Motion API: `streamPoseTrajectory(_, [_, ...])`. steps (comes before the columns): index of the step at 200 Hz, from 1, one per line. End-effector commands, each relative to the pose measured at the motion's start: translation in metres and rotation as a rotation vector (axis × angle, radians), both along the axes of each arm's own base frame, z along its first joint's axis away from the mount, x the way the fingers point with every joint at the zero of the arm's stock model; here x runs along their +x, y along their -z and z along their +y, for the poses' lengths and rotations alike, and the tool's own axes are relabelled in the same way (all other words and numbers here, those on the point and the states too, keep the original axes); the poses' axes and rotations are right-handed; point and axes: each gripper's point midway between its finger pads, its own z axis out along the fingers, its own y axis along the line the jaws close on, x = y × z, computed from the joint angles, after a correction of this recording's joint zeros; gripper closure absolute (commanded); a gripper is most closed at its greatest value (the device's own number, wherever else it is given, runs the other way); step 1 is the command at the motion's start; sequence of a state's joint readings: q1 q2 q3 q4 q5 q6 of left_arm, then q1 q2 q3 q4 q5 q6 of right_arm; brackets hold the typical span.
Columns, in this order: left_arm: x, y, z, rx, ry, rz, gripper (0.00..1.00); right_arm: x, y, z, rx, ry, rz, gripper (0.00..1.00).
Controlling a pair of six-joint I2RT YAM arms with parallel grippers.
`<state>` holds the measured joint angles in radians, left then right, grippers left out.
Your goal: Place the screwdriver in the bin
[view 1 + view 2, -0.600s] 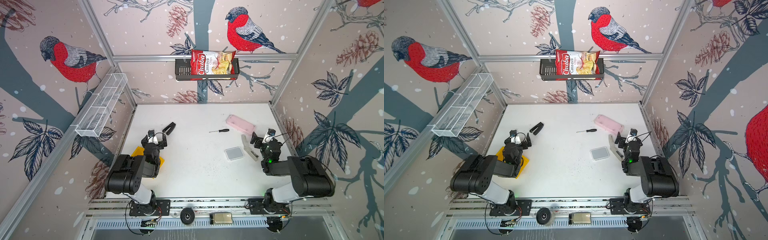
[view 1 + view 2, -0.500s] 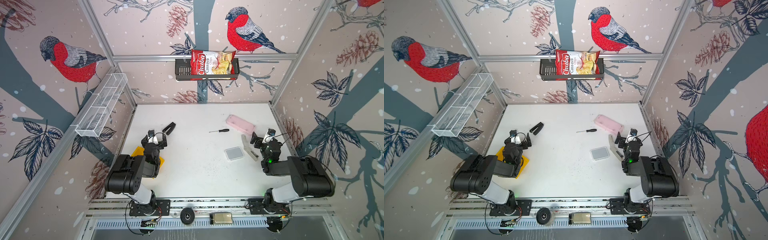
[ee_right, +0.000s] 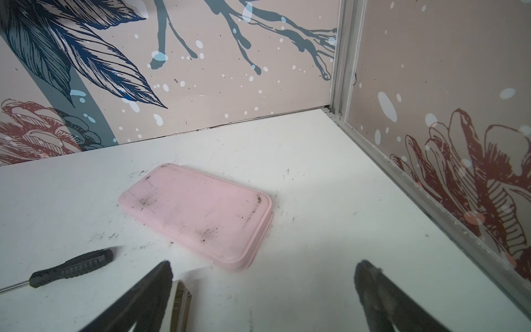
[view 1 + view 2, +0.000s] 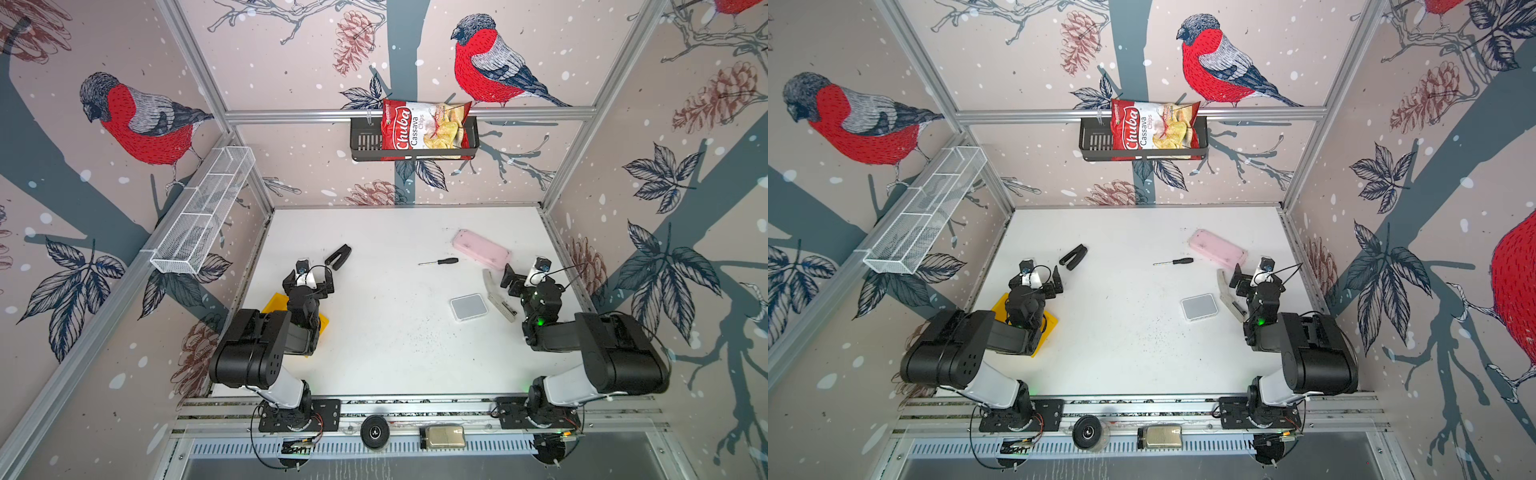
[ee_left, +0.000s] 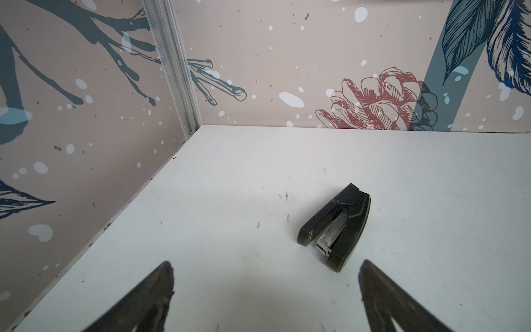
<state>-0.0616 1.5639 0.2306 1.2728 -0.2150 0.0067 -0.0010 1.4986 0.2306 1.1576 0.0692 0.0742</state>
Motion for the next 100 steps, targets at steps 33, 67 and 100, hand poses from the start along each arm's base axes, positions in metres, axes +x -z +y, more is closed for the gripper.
streamPoseTrajectory(33, [0.002,-0.013,0.002,-0.008,-0.013,-0.05,0.02,0.001,-0.011,0.003,-0.008,-0.022,-0.044,0.0])
streamPoseTrajectory(67, [0.0,-0.013,0.003,-0.004,-0.014,-0.054,0.02,-0.001,-0.019,0.016,-0.032,-0.102,-0.058,0.0])
streamPoseTrajectory(100, [-0.003,-0.025,0.0,0.001,-0.001,-0.076,0.02,0.002,-0.027,0.024,-0.035,-0.153,-0.036,0.0])
